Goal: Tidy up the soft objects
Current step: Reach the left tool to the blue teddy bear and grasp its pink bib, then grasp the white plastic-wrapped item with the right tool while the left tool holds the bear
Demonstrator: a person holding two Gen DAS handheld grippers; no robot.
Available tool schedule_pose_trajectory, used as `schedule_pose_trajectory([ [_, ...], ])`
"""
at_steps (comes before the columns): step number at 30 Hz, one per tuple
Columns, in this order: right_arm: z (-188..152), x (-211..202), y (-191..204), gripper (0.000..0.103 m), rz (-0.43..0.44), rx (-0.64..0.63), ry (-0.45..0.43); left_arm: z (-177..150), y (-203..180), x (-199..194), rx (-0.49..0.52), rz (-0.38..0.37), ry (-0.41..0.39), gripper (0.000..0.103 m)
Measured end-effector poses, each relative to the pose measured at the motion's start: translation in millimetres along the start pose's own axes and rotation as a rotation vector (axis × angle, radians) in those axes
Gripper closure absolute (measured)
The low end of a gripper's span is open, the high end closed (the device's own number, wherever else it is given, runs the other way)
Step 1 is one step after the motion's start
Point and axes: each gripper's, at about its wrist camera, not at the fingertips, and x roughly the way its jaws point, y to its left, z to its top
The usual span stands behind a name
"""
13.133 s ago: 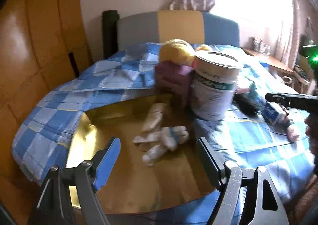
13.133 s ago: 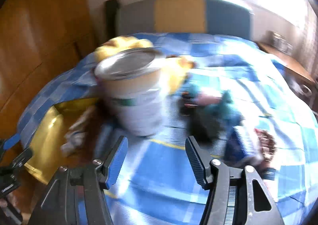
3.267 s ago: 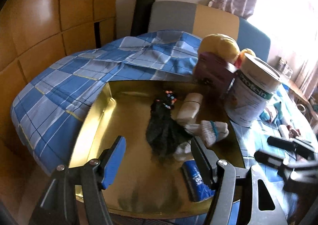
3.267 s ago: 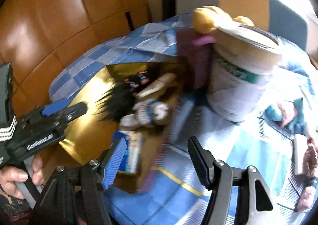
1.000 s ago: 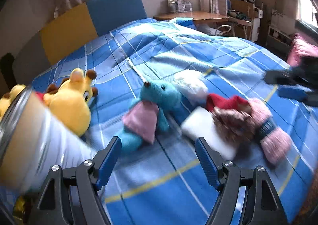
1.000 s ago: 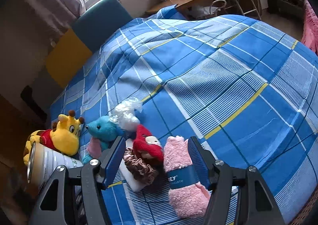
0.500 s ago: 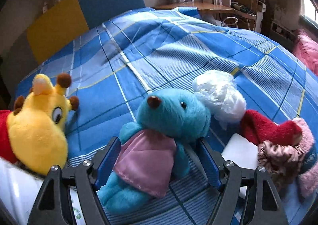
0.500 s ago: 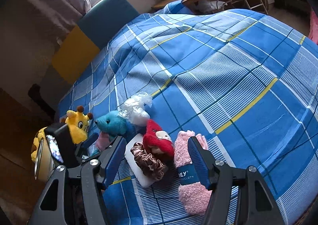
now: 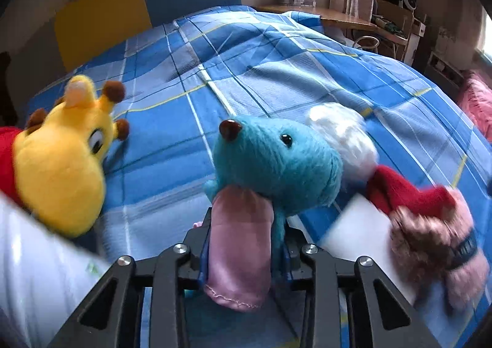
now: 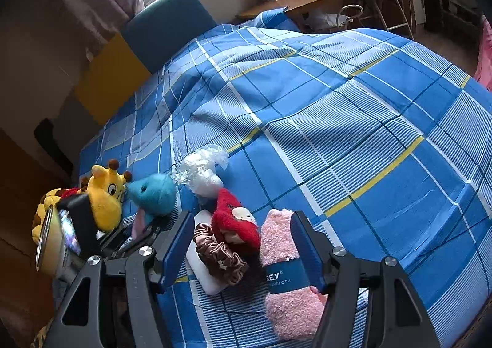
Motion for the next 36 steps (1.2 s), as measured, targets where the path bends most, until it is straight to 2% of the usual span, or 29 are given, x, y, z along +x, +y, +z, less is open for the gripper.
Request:
schedule_pose_trajectory([
  [5,0.3,0.2,-0.2,0.037,-0.004,-0.004,0.000,-36.8,-9.8,-44.6,-0.006,0.002,-0.017,0.068],
  [10,1.0,-3.3,-4.3,0.037,-0.006,0.010,-0.014,-82.0,-6.7,-84.8,-0.070,0.026,-0.002,0.068],
  [14,5.3,-11.5,-26.1,0.037,0.031,0.124,-0.051,-116.9,8.1,-112.0,-0.135,0.078,0.010,0.068],
  [19,5.9,-9.1,-52.0,0.039,0.080,0.271,-0.034,-154.5,17.2,-109.5,-0.166,0.105,0.065,0.067],
  [21,4.7,-5.4,-53.1,0.044,0.085,0.283,-0.012,-164.9,17.1,-110.2,-0.166,0.106,-0.001,0.067],
  [22,4.0,-4.3,-51.1,0.045,0.073,0.274,-0.005,-168.5,14.0,-110.2,-0.154,0.118,-0.023,0.067],
  [24,3.3,-3.1,-46.2,0.057,0.062,0.244,0.000,-174.7,6.3,-110.3,-0.115,0.151,-0.056,0.067],
  [26,3.3,-3.1,-39.4,0.066,0.052,0.201,-0.003,-175.2,6.1,-110.3,-0.115,0.152,-0.055,0.067],
  [36,-5.8,4.2,8.1,0.066,0.029,-0.048,0.024,-174.8,11.9,-111.6,-0.142,0.123,-0.072,0.066],
])
